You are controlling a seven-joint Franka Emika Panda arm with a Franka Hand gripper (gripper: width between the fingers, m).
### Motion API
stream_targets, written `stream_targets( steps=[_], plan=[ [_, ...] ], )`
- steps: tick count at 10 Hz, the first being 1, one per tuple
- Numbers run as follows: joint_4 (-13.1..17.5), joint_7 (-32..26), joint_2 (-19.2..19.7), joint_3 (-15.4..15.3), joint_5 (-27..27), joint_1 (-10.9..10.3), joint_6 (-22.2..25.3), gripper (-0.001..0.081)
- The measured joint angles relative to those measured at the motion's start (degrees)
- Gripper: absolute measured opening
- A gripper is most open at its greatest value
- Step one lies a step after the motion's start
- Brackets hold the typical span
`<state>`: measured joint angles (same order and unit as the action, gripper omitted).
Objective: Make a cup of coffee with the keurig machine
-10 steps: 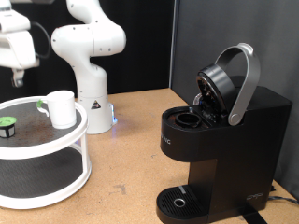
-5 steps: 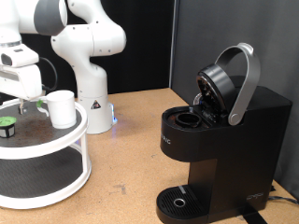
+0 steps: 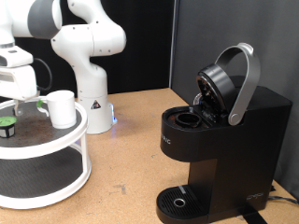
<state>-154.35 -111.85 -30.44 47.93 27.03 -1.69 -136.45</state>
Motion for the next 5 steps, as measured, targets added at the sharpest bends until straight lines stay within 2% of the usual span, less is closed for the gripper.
stream_targets(
  steps=[3, 5],
  plan=[
    [0.0, -0.1, 2.5, 1.5, 0.0, 0.0, -2.5, 0.0807],
    [0.1, -0.2, 4.5, 2.4, -1.7, -1.1, -3.2, 0.0807]
  ],
)
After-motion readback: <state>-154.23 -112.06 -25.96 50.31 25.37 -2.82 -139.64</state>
